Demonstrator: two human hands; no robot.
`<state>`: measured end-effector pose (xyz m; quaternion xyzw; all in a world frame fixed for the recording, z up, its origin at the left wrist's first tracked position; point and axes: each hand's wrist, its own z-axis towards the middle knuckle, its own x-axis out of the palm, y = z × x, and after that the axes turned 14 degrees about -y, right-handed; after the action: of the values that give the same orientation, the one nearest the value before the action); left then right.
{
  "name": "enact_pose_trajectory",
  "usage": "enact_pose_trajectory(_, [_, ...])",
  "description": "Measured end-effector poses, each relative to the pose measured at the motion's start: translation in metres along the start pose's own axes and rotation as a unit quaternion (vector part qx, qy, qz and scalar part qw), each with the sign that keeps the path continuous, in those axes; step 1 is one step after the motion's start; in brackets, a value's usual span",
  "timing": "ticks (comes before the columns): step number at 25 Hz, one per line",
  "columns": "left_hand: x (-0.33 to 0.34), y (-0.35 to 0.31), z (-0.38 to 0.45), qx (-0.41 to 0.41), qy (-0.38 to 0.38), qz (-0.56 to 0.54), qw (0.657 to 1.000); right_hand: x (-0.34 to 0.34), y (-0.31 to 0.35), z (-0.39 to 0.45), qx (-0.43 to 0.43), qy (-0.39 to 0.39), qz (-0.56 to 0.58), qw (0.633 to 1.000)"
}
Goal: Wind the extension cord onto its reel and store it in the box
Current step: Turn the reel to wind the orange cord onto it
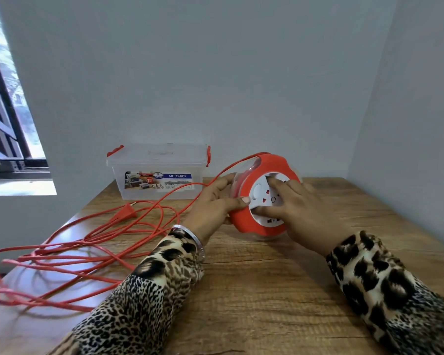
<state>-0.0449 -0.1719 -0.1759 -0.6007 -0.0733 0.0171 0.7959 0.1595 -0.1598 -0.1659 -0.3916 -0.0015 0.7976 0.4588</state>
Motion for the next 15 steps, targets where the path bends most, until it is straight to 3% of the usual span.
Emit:
enact_pose_trajectory(9, [0.011,0.003,-0.008,0.031,-0.071,0.018,0.997,0.006,0.000,-0.003,0.042,-0.065,-0.058,0.995])
enact_pose_trajectory(15, [0.026,0.014,-0.009,0.072,-0.092,0.021,0.993,0.008,-0.001,-0.006,0.269,-0.080,0.039,0.959])
